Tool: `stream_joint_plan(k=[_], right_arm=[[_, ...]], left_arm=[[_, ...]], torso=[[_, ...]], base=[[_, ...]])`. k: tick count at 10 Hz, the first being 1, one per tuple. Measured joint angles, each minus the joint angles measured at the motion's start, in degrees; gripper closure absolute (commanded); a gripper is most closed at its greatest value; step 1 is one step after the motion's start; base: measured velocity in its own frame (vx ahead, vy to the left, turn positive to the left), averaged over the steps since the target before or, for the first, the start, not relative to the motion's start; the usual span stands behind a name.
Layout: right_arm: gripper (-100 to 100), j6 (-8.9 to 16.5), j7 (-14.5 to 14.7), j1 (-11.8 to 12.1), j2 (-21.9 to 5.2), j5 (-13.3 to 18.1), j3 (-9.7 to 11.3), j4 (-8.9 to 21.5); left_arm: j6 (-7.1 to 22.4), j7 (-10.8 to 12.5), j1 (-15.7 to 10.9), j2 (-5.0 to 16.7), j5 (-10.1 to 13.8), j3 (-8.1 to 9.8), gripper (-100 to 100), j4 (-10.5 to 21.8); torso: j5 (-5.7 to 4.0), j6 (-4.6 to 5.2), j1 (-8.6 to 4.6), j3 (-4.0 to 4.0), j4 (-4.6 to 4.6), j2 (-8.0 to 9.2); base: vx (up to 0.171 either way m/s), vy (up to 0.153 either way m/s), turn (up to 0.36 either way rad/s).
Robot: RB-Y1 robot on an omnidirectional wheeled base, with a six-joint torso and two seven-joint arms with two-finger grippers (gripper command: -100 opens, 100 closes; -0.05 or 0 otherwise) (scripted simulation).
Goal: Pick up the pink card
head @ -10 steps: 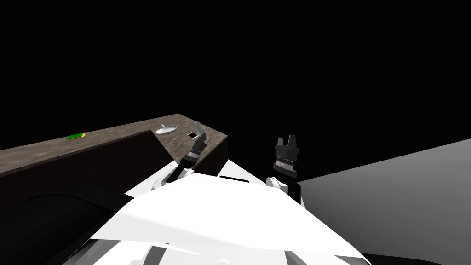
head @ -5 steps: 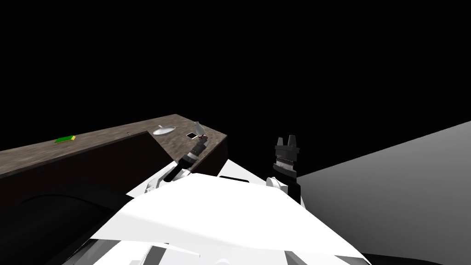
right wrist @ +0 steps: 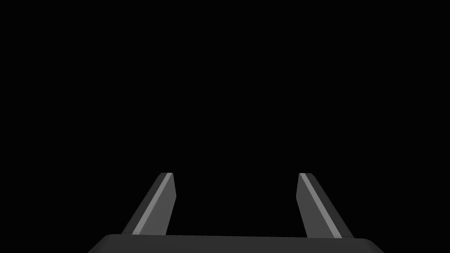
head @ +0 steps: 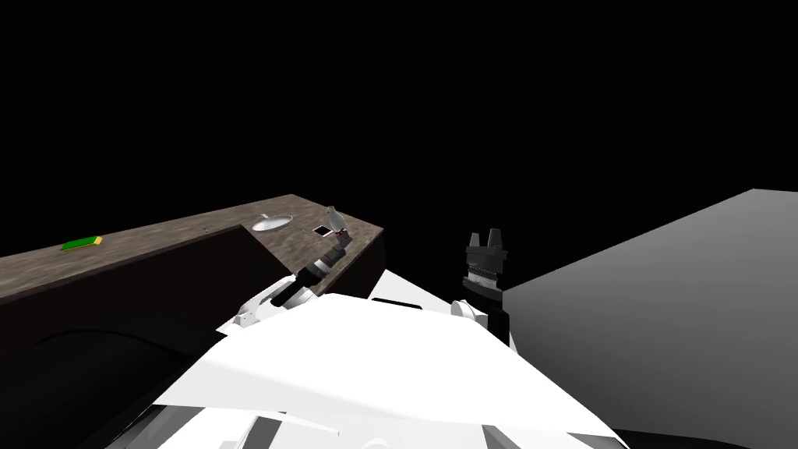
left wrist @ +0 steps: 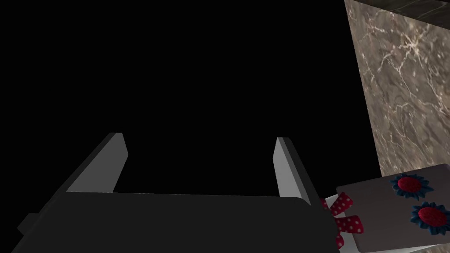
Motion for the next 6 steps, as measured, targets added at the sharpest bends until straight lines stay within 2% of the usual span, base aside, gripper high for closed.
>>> stream_joint_plan(k=[4,6], right_arm=[[0,0.0,0.0,0.0,0.0,0.0,0.0,0.0],[0,0.0,0.0,0.0,0.0,0.0,0.0,0.0]], left_arm=[[1.1,0.3,-0.3,6.2,-1.6,-1.26,-100,3.2],[0.3,0.3,0.0,9.1,-2.5,-1.76,-100,5.8]], torso=[[0.0,0.0,-0.02,-0.02,0.0,-0.03],[0.0,0.0,-0.02,-0.02,-0.01,-0.04]], base=[[-0.019,0.017,-0.081],[-0.016,0.012,-0.079]])
